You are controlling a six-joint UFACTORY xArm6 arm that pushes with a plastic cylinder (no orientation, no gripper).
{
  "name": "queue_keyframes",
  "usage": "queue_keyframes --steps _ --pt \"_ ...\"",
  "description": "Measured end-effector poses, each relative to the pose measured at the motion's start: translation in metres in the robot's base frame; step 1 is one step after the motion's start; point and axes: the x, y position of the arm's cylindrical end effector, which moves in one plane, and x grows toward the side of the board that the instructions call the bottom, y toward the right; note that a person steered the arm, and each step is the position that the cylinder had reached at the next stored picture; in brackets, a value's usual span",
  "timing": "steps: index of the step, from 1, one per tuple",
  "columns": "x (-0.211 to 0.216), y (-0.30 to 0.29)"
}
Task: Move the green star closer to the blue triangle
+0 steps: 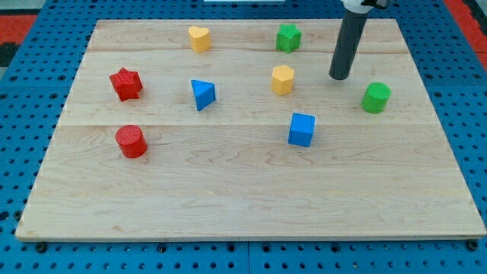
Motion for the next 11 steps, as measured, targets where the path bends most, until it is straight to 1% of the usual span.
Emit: queue_keyframes --steps 1,5,7,8,9,10,11 --pt "-0.001 -0.013" --pt "-0.001 -0.031" --pt "0.0 -0.031" --pt "0.007 -0.031" --pt "0.024 -0.029" --pt "0.007 -0.044" --pt "-0.054 -0.006"
